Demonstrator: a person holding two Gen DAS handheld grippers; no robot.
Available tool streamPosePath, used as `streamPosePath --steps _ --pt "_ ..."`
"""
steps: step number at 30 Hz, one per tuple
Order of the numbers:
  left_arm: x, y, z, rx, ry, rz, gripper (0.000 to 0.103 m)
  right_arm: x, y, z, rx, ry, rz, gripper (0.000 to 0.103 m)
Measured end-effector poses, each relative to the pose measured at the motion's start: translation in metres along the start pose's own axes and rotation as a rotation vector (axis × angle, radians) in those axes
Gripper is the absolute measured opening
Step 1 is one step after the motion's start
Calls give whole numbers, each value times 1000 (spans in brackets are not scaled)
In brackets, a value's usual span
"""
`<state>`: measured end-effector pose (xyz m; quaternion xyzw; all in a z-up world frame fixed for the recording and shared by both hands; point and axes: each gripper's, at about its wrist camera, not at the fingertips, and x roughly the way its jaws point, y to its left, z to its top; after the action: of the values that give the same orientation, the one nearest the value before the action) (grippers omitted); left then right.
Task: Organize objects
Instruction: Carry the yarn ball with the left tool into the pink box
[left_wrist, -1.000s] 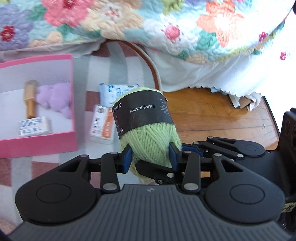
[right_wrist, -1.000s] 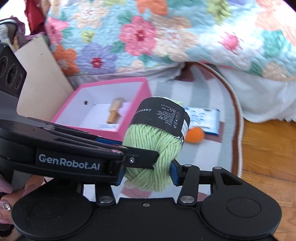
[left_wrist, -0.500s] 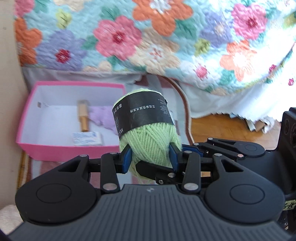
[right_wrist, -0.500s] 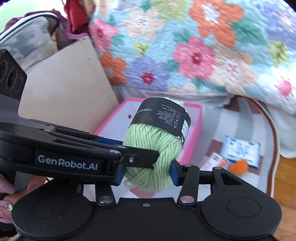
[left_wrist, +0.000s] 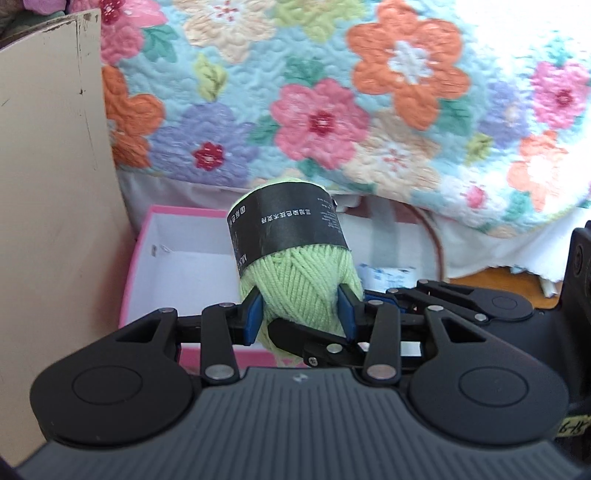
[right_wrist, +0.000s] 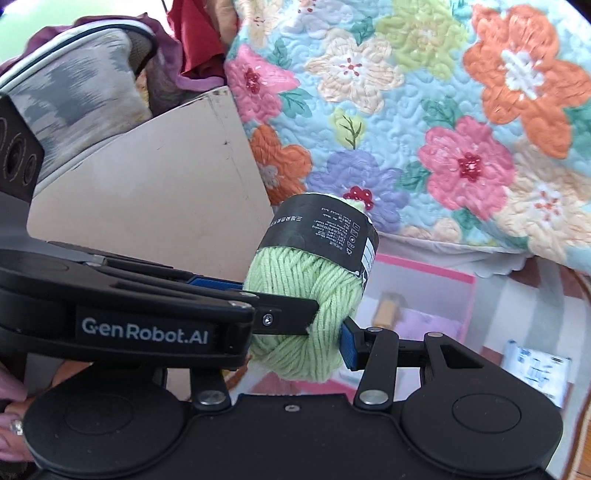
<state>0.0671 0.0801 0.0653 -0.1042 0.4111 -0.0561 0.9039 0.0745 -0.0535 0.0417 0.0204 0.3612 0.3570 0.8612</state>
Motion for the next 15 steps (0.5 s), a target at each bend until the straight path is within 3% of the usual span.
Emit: streamPosePath --steps 9,15 --pt "88 42 16 -36 89 44 40 89 -36 5 147 49 47 53" --pt "140 68 8 -111 166 47 40 145 -59 -8 221 155 40 53"
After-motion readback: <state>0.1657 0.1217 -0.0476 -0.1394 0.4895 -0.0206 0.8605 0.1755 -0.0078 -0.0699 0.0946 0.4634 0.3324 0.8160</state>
